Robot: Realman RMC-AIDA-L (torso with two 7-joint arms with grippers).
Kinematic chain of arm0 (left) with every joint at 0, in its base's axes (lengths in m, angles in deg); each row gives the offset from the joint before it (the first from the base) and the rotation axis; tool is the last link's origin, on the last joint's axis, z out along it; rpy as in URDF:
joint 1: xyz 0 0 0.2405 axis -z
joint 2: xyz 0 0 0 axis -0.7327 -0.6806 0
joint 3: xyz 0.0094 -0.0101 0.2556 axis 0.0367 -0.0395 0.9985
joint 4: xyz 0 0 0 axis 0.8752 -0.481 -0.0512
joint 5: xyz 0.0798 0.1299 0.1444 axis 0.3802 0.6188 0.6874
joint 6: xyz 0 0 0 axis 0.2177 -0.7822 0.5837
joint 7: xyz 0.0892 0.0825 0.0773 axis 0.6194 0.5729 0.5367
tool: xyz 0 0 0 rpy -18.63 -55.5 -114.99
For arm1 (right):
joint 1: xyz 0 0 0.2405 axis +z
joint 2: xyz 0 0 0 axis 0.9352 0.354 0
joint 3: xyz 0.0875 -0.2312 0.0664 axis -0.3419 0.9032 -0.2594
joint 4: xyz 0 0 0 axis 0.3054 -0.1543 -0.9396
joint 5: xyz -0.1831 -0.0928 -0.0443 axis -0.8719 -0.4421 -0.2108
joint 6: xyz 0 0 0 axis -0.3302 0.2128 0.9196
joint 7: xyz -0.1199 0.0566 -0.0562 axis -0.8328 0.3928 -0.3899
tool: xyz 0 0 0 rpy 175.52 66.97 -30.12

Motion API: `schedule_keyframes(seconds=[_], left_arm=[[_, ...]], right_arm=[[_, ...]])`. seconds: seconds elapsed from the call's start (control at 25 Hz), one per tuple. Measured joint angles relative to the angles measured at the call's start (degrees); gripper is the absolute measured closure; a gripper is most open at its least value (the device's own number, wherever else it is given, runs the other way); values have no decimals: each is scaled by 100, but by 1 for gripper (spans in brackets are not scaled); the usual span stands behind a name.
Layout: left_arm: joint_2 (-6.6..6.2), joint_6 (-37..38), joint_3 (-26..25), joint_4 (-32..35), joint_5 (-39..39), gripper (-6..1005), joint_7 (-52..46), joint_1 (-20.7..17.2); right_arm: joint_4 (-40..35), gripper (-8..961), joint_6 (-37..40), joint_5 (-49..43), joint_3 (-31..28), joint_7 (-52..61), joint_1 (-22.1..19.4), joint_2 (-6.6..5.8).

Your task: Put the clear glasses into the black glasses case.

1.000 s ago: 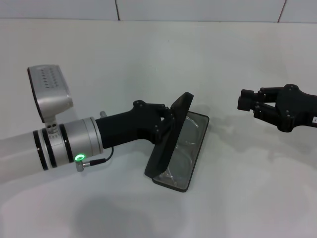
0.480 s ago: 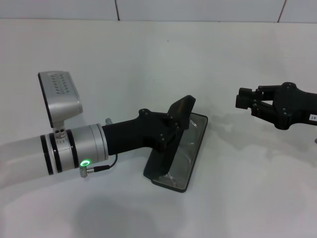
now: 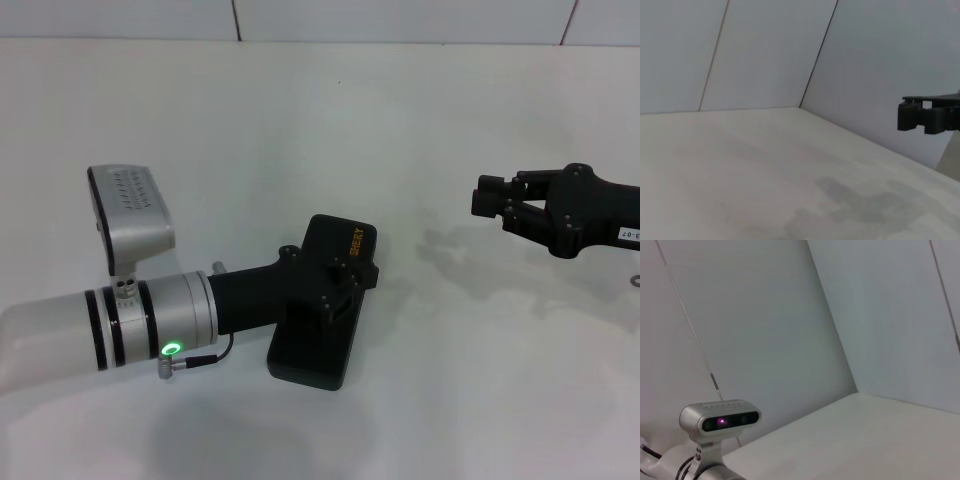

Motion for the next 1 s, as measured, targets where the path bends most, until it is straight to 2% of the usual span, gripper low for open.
schedule_keyframes(seconds=[0.08,0.16,0.2,0.36,0.64,0.88,1.0], left_arm=[[0,213,-16,27,-44,943,0,-21],[-13,734,-38,149,-151,941,4,-46],[-30,1109,-43,283,-229,939,5,-86],[-49,1798,-13,1009,-363,934,-34,-330],[-74,1978,135,2033,-325,924,-228,-677],[-107,1991,141,3078,-297,916,-672,-1301],[-120,1998,127,3551,-299,821,-799,-1673]], right_arm=[[7,763,-3,0,2,0,6,-7],[9,763,-1,0,2,0,6,-13],[9,763,5,0,2,0,6,-16],[12,763,13,0,1,0,7,-17],[-14,763,26,0,-43,0,1,-26],[-64,763,215,0,-6,-268,6,-47],[-67,763,550,-1,19,-773,6,-35]])
